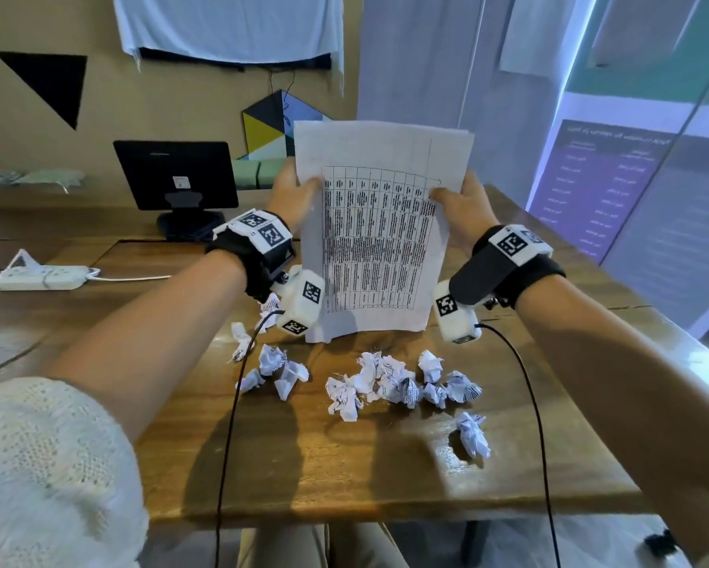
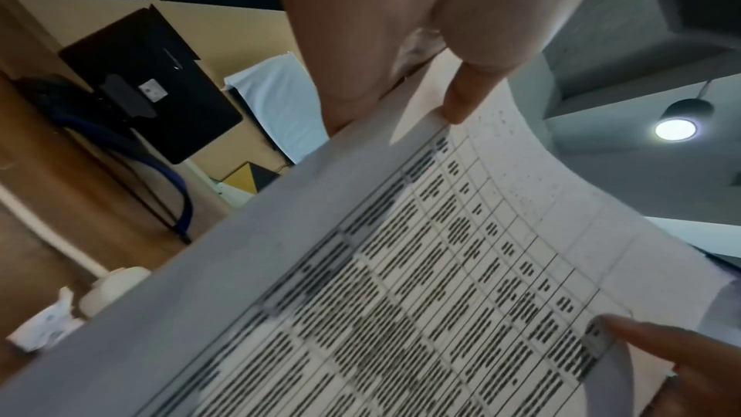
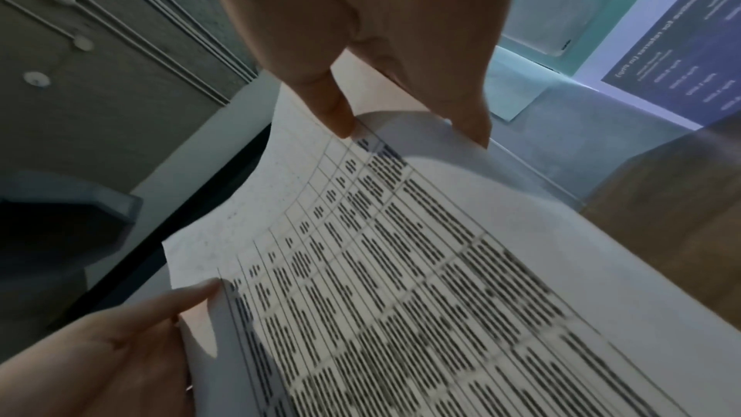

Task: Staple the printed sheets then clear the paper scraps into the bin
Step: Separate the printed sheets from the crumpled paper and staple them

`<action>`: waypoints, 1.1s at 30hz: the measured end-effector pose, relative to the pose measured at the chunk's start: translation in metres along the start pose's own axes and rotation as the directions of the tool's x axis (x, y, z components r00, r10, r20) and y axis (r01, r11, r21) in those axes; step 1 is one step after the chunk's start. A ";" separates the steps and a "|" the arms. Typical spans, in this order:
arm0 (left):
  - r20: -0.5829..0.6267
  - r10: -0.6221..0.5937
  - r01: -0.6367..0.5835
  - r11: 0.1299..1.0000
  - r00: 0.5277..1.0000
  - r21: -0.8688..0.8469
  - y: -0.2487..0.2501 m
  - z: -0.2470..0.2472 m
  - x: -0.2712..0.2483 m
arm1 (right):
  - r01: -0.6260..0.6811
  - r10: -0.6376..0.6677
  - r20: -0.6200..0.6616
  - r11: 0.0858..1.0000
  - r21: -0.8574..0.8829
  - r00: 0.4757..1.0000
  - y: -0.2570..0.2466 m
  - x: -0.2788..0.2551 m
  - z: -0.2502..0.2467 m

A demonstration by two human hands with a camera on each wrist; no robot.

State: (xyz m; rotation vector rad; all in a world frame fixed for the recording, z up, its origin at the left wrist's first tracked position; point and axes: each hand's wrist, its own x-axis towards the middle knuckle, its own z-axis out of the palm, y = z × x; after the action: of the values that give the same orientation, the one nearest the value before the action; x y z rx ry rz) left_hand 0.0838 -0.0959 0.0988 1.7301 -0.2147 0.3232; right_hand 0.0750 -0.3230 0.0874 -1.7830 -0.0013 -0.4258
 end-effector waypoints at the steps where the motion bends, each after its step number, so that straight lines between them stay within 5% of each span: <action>1: 0.014 0.007 -0.007 1.000 1.000 0.017 -0.006 0.001 -0.004 | -0.009 0.009 0.008 1.000 -0.017 1.000 0.003 -0.005 0.003; 18: 0.041 -0.139 0.138 0.990 0.989 0.020 -0.039 0.003 -0.008 | -0.034 0.035 -0.031 0.999 0.010 0.999 0.020 -0.022 0.007; 26: 0.061 -0.043 0.043 0.999 0.997 0.009 -0.027 0.001 0.004 | 0.016 -0.016 -0.072 1.000 0.005 0.997 0.004 -0.008 0.005; 33: 0.092 -0.166 0.160 0.984 0.982 0.072 -0.085 0.008 -0.024 | -0.046 0.053 0.034 0.984 -0.170 0.998 0.044 -0.029 0.014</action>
State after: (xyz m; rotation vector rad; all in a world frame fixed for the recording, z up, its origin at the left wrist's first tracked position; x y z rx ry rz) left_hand 0.0890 -0.0895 0.0108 1.8165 -0.1332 0.1265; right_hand 0.0618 -0.3152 0.0349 -1.9545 0.0534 -0.3642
